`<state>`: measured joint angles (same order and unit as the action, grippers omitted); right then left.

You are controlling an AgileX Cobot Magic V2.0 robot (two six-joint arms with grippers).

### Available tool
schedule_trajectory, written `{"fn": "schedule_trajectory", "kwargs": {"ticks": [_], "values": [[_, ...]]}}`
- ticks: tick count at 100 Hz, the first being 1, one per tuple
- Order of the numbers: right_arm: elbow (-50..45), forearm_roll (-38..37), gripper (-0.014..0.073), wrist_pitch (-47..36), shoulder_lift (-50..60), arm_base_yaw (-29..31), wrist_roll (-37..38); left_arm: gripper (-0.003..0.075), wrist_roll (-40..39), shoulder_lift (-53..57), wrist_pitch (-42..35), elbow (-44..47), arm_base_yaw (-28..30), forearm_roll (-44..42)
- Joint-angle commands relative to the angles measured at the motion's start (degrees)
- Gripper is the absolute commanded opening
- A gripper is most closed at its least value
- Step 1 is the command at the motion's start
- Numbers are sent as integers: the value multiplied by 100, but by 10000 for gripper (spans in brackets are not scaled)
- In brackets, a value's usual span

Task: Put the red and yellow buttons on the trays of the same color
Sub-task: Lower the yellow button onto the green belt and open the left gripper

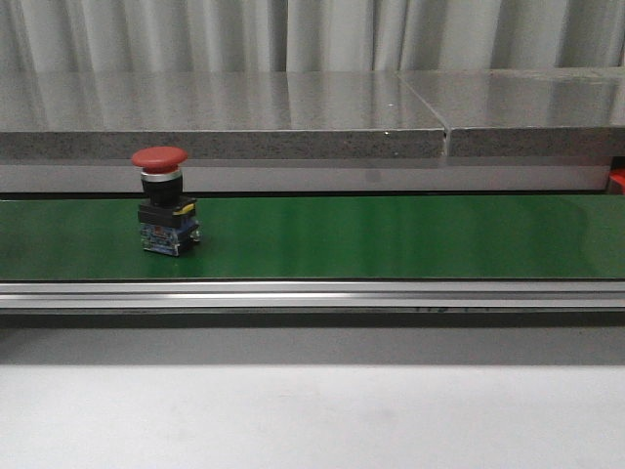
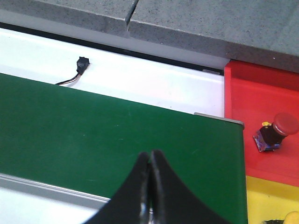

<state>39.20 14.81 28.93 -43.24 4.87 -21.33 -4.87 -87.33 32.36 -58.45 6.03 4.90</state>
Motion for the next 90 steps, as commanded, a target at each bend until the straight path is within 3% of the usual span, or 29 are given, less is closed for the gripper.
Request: {"fn": "schedule_trajectory", "kwargs": {"ticks": [1,8,18,29,39,71,90], "values": [[143,39,-68,-349,40,1,-48,-10,135,60,-172,-144,-41,20],[143,39,-68,-349,40,1,-48,44,148,35,-172,-144,-41,34],[143,39,-68,-349,40,1,-48,207,285,35,-172,-144,-41,92],[143,39,-68,-349,40,1,-48,495,590,35,-168,-155,-41,346],[143,39,-68,-349,40,1,-48,652,880,35,-179,-163,-41,647],[143,39,-68,-349,40,1,-48,673,1181,98,73,-832,-75,803],[143,39,-68,-349,40,1,-48,673,1181,509,151,-952,-432,803]]}}
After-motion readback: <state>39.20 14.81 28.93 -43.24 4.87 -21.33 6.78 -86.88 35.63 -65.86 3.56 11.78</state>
